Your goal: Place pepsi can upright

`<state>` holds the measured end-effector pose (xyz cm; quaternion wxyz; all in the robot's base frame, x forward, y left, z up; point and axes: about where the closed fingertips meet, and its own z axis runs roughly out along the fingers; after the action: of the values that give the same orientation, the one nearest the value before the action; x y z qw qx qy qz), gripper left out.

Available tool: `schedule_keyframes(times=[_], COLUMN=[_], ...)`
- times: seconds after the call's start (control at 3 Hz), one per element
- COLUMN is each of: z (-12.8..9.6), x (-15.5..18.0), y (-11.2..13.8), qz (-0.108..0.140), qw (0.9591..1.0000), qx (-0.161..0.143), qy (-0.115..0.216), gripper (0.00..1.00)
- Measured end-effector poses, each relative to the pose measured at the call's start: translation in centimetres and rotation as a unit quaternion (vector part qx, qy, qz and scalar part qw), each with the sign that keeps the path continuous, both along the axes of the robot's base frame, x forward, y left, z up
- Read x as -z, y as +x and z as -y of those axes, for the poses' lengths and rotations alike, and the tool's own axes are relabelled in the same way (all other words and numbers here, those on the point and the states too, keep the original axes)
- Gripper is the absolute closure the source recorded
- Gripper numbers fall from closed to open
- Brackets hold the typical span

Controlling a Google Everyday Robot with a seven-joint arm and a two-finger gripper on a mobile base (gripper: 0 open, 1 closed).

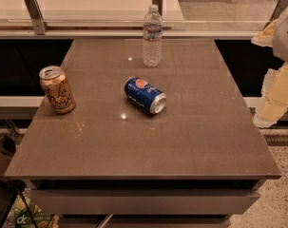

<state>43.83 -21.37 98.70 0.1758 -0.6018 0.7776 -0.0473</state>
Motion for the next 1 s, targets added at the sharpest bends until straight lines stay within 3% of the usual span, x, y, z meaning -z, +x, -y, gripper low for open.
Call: schedule_keyframes(times=[0.67,1.0], z=[-0.2,-1.4], x=[-0.8,-2.6], y=[0.5,1.8], qz=[-0.001,-0.011], qw=[0.9999,0.9982], qx=[0.002,0.015], qy=[0.015,0.058], gripper=[0.0,0.0])
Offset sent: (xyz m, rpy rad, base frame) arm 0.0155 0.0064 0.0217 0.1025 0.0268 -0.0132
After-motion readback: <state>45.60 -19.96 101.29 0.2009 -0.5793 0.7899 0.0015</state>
